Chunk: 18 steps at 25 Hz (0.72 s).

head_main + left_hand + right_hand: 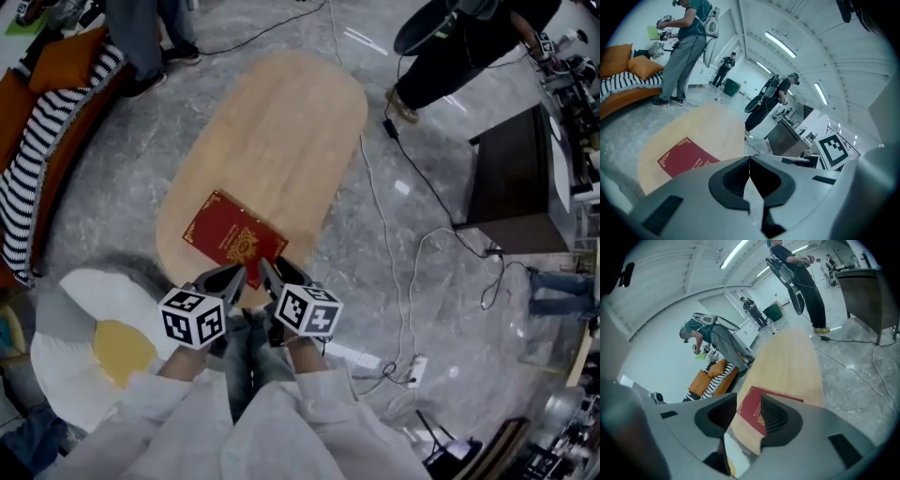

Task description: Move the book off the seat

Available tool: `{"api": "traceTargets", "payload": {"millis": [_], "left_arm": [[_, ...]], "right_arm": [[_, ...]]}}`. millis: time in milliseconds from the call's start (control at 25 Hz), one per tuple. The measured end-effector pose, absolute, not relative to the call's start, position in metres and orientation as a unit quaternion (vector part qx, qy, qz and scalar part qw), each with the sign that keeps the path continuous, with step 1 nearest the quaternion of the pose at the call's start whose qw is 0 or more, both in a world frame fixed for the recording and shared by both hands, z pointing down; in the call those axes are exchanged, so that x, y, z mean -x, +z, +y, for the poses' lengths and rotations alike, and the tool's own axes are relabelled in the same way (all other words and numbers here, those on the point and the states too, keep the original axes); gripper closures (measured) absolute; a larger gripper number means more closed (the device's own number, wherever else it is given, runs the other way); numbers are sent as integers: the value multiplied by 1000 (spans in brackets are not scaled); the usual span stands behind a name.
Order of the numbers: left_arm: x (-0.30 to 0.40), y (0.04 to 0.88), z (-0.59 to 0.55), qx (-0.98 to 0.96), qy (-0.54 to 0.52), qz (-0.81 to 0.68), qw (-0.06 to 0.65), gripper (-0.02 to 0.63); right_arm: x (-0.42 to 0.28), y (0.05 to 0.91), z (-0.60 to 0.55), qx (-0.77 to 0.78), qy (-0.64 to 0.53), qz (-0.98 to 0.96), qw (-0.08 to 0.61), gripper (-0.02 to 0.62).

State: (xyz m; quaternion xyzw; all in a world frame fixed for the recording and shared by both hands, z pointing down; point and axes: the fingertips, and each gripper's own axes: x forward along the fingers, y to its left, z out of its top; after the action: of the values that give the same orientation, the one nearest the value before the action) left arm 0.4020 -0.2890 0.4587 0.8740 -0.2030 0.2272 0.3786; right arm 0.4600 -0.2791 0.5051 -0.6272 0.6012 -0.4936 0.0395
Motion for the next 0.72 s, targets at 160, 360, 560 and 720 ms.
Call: {"api": "traceTargets", "payload": {"millis": [160, 360, 560, 720], "left_arm": [[-395, 423, -292, -881, 215, -209, 366, 600], [-392, 365, -298, -894, 175, -232, 341, 600], [-388, 318, -293, -909, 153, -232, 311, 600], [-385, 302, -288, -911, 142, -234, 310, 600]], "right_arm": [[-453, 466, -278, 609, -484, 625, 56, 431], [-450, 408, -277, 595, -450, 662, 71, 480], [-427, 355, -276, 562, -406, 719, 52, 558], [-415, 326, -268, 549, -392, 736, 51, 574]]}}
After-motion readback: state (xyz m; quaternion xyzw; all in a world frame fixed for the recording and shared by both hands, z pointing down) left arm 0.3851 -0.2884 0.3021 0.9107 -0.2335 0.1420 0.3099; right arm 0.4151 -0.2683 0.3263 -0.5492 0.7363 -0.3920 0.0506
